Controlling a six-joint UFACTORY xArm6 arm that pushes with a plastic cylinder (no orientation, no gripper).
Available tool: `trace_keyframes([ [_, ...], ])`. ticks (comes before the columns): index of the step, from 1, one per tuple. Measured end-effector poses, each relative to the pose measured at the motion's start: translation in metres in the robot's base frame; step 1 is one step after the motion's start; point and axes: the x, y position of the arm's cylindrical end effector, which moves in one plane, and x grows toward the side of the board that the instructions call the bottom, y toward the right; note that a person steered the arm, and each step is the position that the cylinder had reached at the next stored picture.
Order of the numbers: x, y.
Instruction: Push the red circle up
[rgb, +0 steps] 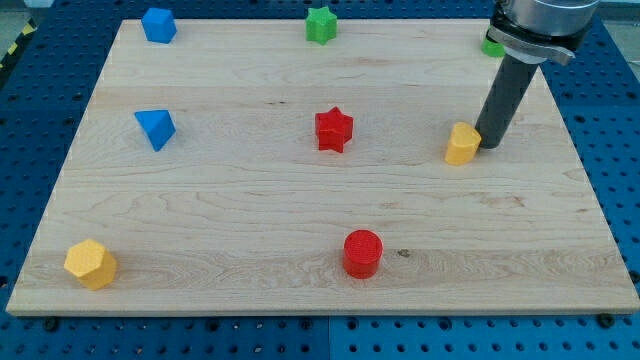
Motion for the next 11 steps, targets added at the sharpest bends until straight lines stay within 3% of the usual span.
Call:
trace_keyframes([
  [2,0.011,0.007],
  [3,0.072,0.041],
  [4,0.141,0.039],
  [5,0.181,-0.021],
  [6,0.191,-0.097],
  [7,0.190,-0.127],
  [9,0.190,-0.169],
  [11,0.190,-0.159],
])
